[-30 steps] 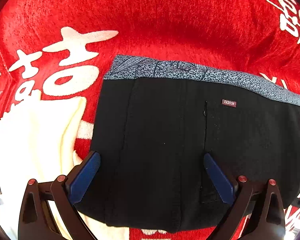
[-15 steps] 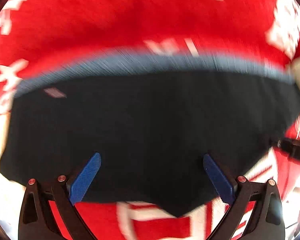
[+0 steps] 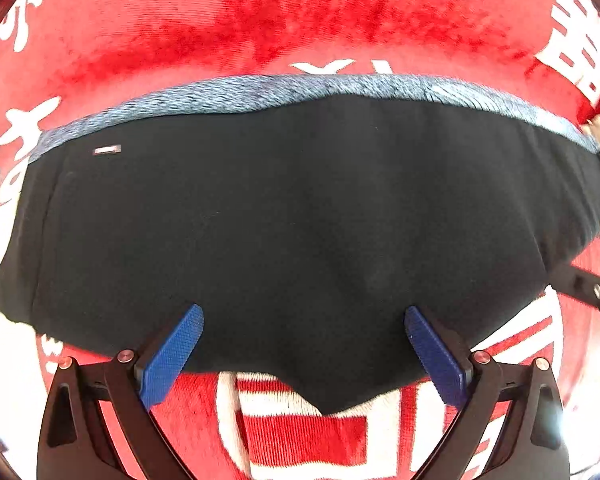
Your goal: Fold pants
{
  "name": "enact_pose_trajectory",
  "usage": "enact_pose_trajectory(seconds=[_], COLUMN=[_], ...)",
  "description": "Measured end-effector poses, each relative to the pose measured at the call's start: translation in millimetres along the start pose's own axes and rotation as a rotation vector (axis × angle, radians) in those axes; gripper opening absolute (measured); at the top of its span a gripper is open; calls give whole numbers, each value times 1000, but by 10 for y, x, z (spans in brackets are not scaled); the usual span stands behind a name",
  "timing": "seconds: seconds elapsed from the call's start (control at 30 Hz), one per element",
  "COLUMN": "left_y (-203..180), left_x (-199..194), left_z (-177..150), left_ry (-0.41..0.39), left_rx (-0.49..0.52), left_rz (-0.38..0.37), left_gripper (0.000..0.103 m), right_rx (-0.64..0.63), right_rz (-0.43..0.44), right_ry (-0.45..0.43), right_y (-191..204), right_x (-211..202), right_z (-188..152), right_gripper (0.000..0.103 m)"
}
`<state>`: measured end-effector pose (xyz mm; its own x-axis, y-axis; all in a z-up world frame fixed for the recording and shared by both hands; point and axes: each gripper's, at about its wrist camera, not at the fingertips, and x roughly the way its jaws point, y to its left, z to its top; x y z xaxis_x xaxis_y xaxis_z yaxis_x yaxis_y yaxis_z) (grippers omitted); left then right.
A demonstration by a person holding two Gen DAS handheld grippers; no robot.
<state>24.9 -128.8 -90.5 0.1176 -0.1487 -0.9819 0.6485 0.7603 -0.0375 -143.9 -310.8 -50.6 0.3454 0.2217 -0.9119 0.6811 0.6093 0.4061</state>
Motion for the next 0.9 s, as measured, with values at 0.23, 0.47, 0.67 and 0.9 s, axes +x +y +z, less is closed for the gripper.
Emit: enact_pose_trajectory(seconds=[0.23,0.47,0.67,0.9], left_y=[-476,-1322,-1733,-1766], left_x=[-376,-174,266,302], left_z=[241,551,804,670], left_ry=[-57,-80,-34,-83], left_rx=[23,33,14,-30], left_rz=[-11,-6,62,73], left_gripper=[102,102,102,103], right_rx=[60,191,169,-24], right_rz=[-62,-164,-191,-26], right_ry=[-107,-164,-197,-137], right_y=[-514,-1415,-1816,-1541], right_x=[-684,-1137,-1197,-679], right_z=[139,552,1092,1624], right_gripper=[66,63,38,38])
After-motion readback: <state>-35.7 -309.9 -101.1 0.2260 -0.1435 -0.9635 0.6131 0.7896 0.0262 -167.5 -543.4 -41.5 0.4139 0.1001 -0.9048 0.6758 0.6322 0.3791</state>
